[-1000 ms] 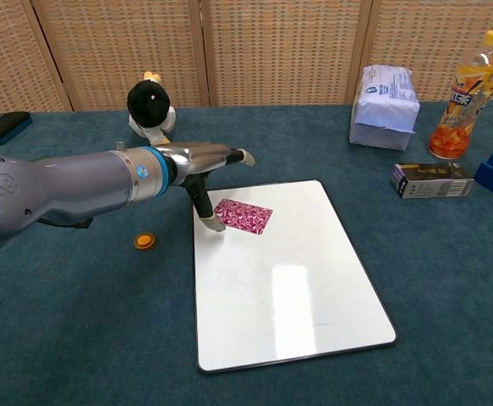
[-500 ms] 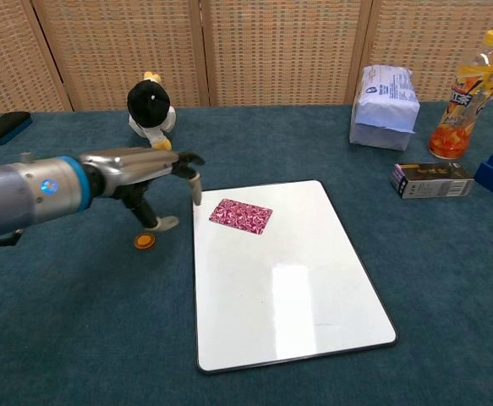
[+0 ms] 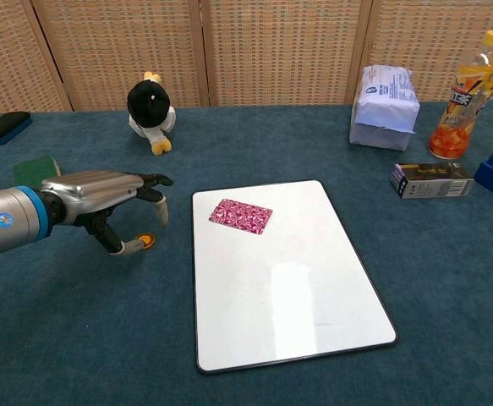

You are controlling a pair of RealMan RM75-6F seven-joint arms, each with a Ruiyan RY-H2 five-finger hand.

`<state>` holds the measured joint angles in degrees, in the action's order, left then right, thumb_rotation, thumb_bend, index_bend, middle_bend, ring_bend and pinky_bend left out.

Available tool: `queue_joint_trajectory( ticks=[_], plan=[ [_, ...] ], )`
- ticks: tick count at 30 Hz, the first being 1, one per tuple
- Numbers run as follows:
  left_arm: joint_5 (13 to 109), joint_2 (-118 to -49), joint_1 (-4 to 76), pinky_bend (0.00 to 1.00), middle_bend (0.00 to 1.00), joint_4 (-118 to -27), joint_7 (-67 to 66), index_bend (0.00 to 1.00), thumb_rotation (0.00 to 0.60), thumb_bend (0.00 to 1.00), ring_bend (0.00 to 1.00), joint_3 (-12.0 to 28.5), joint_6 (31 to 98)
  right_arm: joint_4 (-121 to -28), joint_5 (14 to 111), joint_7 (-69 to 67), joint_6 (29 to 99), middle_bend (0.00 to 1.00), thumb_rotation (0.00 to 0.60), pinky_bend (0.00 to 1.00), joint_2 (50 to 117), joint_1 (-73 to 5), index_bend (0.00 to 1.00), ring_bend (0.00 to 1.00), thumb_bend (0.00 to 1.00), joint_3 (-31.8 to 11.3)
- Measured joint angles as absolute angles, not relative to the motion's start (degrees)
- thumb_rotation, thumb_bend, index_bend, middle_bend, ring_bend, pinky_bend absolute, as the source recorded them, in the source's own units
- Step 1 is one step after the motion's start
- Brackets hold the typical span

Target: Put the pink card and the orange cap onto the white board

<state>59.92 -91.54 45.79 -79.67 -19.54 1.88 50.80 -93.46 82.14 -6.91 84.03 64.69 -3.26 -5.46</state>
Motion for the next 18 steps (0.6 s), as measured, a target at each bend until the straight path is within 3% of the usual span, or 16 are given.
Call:
queue_joint_trajectory(
  ticks=[18],
  plan=[
    [63.06,-95.57,43.14,0.00,0.00,-73.45,-17.71,0.35,0.600,0.40,0.00,2.14,51.40,-93.46,82.31,-7.43,83.97,0.00,0.600,0.00,64.58,-3.25,0.06,0.00,0.00,-5.43]
  ],
)
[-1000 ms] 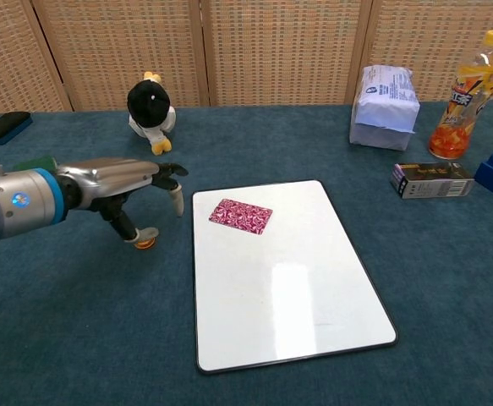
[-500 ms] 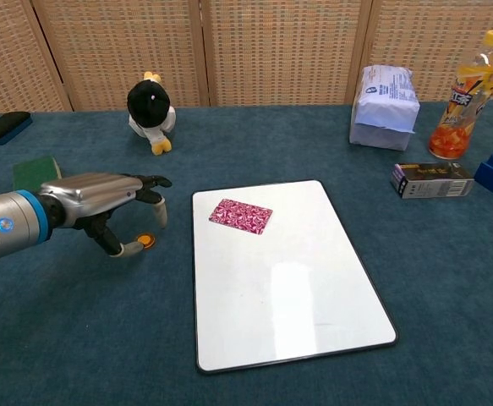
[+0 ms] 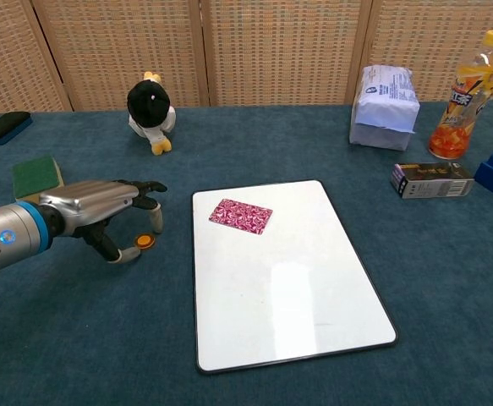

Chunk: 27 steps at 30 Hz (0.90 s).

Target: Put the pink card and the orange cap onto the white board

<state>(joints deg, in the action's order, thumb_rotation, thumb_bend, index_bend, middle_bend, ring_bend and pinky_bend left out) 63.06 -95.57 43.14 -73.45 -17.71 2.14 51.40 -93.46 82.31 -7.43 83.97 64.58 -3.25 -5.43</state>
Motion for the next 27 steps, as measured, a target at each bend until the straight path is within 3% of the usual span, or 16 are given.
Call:
queue_joint_trajectory(
  ticks=[16,27],
  plan=[
    [63.73,-98.66,40.90,0.00,0.00,-69.14,-18.63,0.54,0.600,0.37,0.00,3.06,53.39,-93.52,82.35,-8.08,83.87,0.00,0.600,0.00,64.47,-3.26,0.06,0.00,0.00,-5.44],
    [63.96,-98.16,40.73,0.00,0.00,-69.40,-18.84,0.55,0.600,0.37,0.00,5.68,54.25,-93.48,82.50,-8.69,83.88,0.00,0.600,0.00,64.40,-3.23,0.06,0.00,0.00,-5.41]
  ],
)
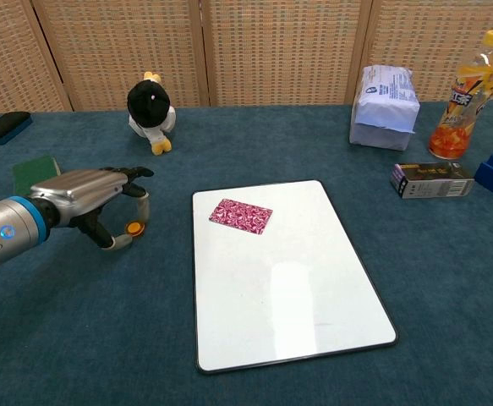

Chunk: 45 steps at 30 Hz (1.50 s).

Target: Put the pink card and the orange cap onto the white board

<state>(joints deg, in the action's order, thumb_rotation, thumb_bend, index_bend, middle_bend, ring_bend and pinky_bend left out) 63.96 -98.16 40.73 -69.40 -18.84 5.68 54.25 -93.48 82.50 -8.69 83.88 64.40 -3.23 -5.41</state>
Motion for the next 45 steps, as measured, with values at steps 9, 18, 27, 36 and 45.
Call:
queue_joint_trajectory(
  ticks=[9,18,27,36,45],
  plan=[
    [62.83,-95.83,42.63,0.00,0.00,-72.59,-18.75,0.55,0.600,0.37,0.00,9.31,52.60,-93.40,82.65,-8.73,84.00,0.00,0.600,0.00,64.43,-3.18,0.06,0.00,0.00,-5.36],
    [61.35,-97.29,48.52,0.00,0.00,-72.22,-18.41,0.55,0.600,0.37,0.00,13.98,48.22,-93.45,82.52,-8.81,83.91,0.00,0.600,0.00,64.41,-3.20,0.06,0.00,0.00,-5.40],
    [57.52,-104.46,54.64,0.00,0.00,-64.64,-19.79,0.55,0.600,0.36,0.00,16.12,43.36,-93.37,82.45,-10.05,83.79,0.01,0.600,0.00,64.29,-3.15,0.06,0.00,0.00,-5.43],
    [53.73,-108.13,57.03,0.00,0.00,-60.26,-23.21,0.54,0.600,0.35,0.00,15.71,41.90,-93.27,82.64,-11.30,83.70,0.01,0.600,0.00,64.06,-3.12,0.06,0.00,0.00,-5.38],
    [48.96,-108.54,58.18,0.00,0.00,-59.82,-26.47,0.08,0.600,0.25,0.00,15.84,40.88,-93.21,82.55,-11.19,83.71,0.01,0.600,0.00,64.12,-3.12,0.06,0.00,0.00,-5.41]
  ],
)
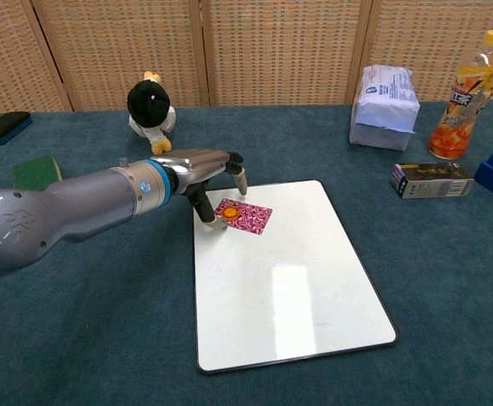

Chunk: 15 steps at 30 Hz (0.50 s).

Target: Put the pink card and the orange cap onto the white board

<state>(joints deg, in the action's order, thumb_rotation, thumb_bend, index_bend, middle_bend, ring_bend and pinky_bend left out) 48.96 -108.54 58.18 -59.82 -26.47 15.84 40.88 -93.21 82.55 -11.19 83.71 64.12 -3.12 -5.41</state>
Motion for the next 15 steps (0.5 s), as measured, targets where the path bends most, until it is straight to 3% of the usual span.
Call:
queue_joint_trajectory(
  ticks=[3,7,9,13,15],
  plan=[
    [47.34,-107.60,58.34,0.00,0.00,-61.65,-27.46,0.00,0.600,0.25,0.00,15.85,40.68,-93.17,82.56,-11.09,83.75,0.01,0.600,0.00,64.14,-3.10,0.06,0.00,0.00,-5.41],
    [47.03,-106.25,58.12,0.00,0.00,-64.10,-27.94,0.00,0.600,0.24,0.00,15.98,42.37,-93.10,82.46,-10.95,83.77,0.01,0.600,0.00,64.20,-3.10,0.06,0.00,0.00,-5.45],
    [47.92,-105.07,57.57,0.00,0.00,-66.44,-27.70,0.00,0.600,0.21,0.00,16.00,44.10,-93.05,82.42,-10.89,83.80,0.01,0.600,0.00,64.23,-3.09,0.06,0.00,0.00,-5.48],
    [52.21,-100.91,55.16,0.00,0.00,-73.65,-26.91,0.00,0.600,0.03,0.00,15.33,49.57,-92.97,82.43,-10.54,83.94,0.01,0.600,0.00,64.30,-3.03,0.06,0.00,0.00,-5.47],
    [55.55,-97.39,52.90,0.00,0.00,-78.64,-26.46,0.00,0.600,0.00,0.00,14.45,53.80,-92.94,82.47,-10.14,84.05,0.01,0.600,0.00,64.36,-3.01,0.06,0.00,0.00,-5.45]
  ],
)
